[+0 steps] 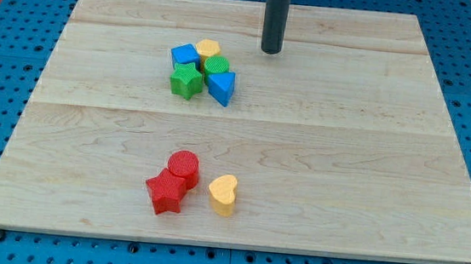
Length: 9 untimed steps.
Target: Move your arm to the right of the blue triangle
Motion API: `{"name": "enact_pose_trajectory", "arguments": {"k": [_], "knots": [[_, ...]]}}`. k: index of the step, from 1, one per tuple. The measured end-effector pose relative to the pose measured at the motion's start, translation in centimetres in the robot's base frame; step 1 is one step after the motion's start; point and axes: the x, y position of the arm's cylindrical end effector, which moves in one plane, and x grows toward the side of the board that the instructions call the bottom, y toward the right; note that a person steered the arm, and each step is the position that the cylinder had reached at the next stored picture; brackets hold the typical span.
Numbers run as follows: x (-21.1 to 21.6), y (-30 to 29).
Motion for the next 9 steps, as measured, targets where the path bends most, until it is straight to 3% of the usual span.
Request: {"name": "enact_pose_trajectory", "arguments": {"k": [8,9], "knots": [[-0.8,1.0],[-0.3,3.2]]}}
